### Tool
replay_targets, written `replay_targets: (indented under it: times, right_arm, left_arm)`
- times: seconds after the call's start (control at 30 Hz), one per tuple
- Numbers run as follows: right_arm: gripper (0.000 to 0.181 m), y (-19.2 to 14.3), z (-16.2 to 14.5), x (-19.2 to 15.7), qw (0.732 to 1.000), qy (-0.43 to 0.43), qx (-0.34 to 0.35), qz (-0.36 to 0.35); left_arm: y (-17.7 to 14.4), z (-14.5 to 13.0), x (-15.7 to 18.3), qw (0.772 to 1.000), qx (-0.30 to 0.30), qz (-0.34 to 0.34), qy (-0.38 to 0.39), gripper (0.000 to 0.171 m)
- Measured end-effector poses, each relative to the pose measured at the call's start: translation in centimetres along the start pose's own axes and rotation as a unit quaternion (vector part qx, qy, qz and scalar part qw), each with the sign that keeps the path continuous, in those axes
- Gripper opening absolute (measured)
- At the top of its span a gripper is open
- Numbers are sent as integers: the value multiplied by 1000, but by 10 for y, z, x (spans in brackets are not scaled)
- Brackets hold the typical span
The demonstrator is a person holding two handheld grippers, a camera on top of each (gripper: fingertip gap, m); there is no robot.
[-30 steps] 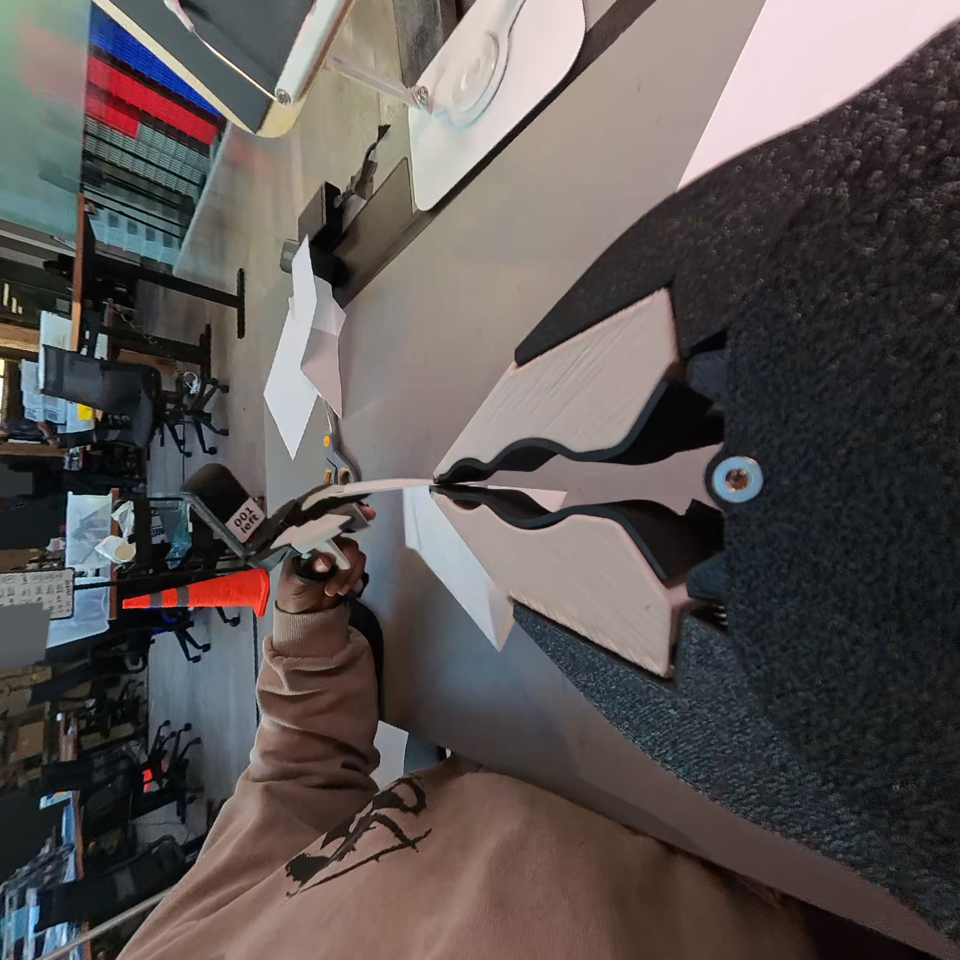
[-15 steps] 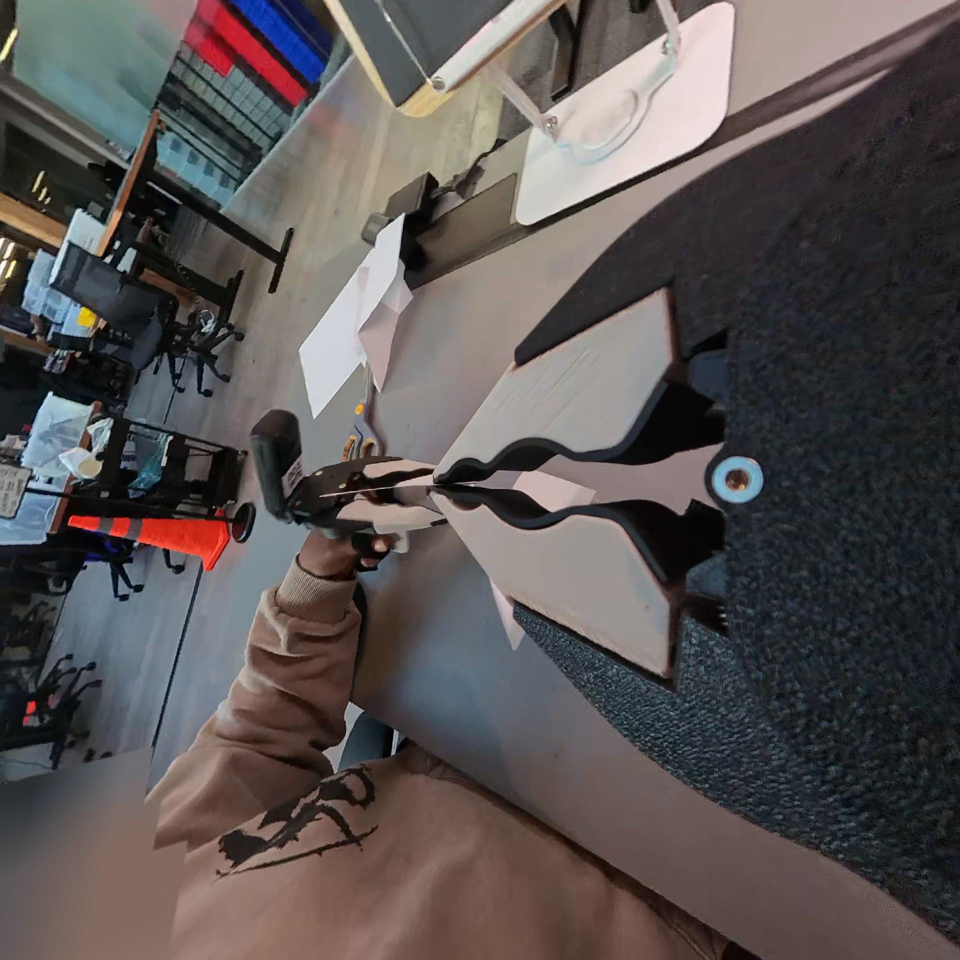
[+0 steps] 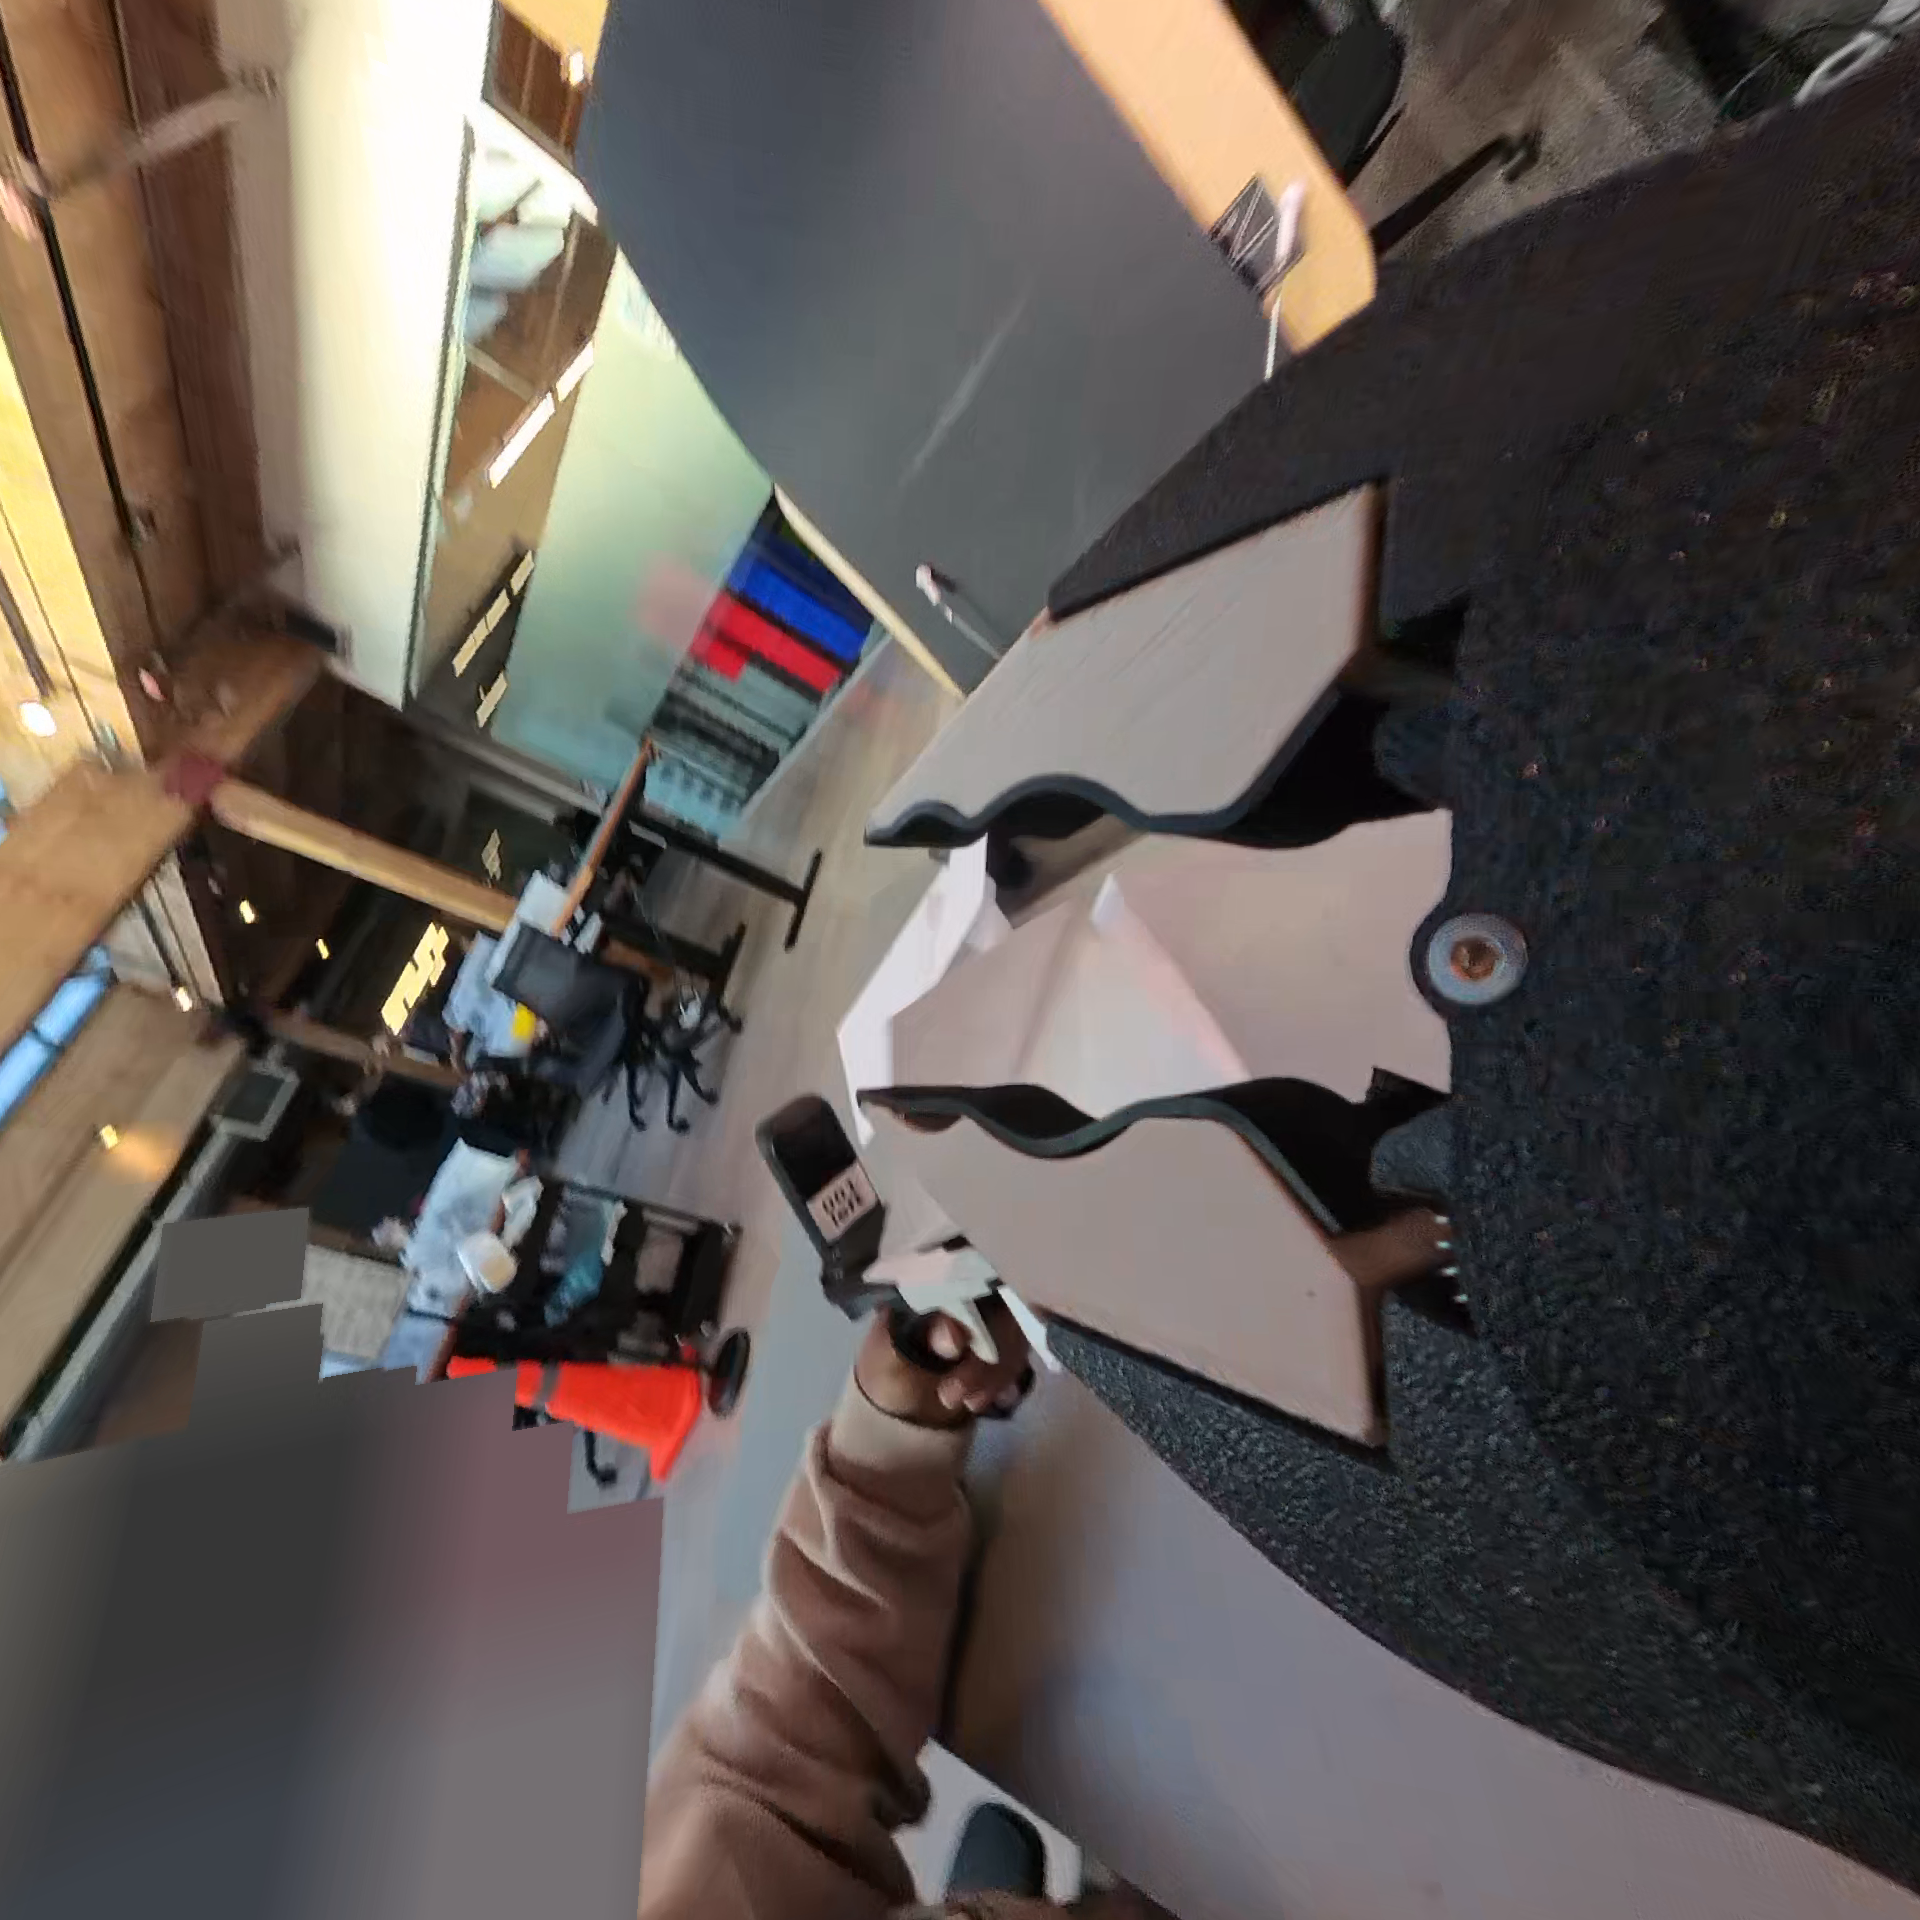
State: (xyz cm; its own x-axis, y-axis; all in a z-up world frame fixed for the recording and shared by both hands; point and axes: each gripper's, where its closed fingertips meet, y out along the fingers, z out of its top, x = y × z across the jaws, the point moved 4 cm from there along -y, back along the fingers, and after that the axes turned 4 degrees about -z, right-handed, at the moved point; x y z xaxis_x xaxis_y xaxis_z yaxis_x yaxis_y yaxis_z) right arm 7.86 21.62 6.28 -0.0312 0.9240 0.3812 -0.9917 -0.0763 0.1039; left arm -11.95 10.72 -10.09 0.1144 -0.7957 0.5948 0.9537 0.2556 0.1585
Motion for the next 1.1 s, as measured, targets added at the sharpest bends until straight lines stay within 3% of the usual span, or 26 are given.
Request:
replay_targets:
  times: [0.1,0.17,0.27,0.37,0.43,0.53,0.57,0.63,0.77,0.9,1.1]
  right_arm:
    - [60,-42,7,5,990,76,75,-88]
    - [63,-57,-17,-14,981,136,79,-114]
    - [65,-42,-63,-68,961,252,69,-93]
    - [62,-14,-67,-116,950,295,87,-50]
    - [50,-7,-45,-131,951,284,118,-34]
    - [2,-6,-22,-145,959,252,127,-23]
    - [0,-7,-19,-148,962,242,125,-28]
    - [0,-8,-17,-153,962,243,117,-40]
    - [0,-24,-17,-143,951,234,155,-131]
    - [0,-41,-20,-117,922,219,211,-240]
    - [0,-30,-4,-118,888,237,285,-271]
  left_arm:
    - [-7,19,13,993,14,53,103,0]
    - [-9,30,25,984,12,78,160,0]
    - [6,38,52,974,-12,54,218,0]
    - [34,32,67,972,-57,18,228,0]
    - [51,23,74,969,-86,2,233,0]
    - [64,10,82,969,-103,2,223,0]
    - [66,7,85,971,-102,8,215,0]
    - [66,3,90,973,-88,47,207,0]
    - [53,7,114,965,6,163,206,24]
    - [42,-13,142,909,46,327,254,58]
    - [56,-28,173,842,79,462,268,97]
